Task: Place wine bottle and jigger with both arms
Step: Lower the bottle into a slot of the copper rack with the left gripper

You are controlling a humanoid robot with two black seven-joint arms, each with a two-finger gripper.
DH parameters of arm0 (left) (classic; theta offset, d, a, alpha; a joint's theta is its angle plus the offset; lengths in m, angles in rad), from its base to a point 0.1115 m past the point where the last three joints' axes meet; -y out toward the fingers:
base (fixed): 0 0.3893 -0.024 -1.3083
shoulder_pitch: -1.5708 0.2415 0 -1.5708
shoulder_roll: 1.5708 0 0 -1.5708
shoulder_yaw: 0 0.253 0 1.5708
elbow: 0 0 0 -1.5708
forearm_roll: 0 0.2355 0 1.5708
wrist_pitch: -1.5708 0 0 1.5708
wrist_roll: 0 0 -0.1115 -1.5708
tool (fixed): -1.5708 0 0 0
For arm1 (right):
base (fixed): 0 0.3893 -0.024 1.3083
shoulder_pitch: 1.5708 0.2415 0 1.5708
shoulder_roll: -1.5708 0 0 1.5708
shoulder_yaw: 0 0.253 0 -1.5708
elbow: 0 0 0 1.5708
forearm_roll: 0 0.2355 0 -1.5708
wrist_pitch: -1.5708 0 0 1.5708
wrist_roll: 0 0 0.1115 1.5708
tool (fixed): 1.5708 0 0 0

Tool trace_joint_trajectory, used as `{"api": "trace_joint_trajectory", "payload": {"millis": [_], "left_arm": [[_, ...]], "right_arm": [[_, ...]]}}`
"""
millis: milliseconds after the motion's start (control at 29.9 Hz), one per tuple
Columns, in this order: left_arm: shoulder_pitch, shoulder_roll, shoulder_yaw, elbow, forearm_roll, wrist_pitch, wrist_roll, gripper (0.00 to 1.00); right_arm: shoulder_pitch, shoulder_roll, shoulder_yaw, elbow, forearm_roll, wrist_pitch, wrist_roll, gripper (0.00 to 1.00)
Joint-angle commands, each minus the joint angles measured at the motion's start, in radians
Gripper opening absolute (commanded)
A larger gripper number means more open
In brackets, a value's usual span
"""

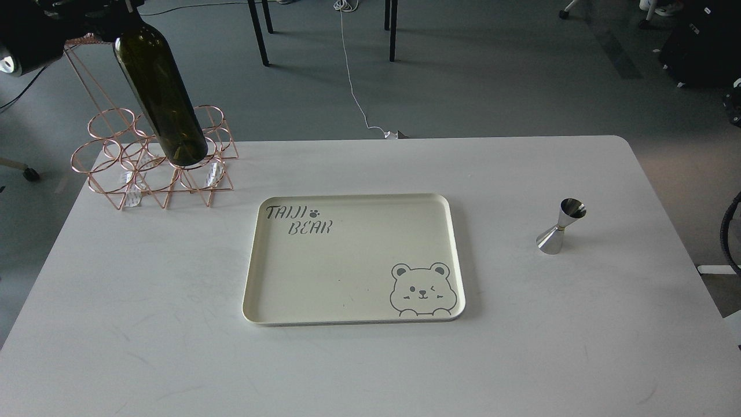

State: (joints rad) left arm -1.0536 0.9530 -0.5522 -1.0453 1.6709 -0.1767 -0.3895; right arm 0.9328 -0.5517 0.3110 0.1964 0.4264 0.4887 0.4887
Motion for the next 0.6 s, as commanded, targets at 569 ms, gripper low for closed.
{"api": "trace_joint_trajectory", "payload": {"millis": [569], "left_arm": [[0.007, -0.025, 0.006, 0.028, 0.001, 0.002, 0.001, 0.21]], "right_arm": [[0.001, 0.001, 0.002, 0.0, 0.0, 0.0, 0.0, 0.99]]}}
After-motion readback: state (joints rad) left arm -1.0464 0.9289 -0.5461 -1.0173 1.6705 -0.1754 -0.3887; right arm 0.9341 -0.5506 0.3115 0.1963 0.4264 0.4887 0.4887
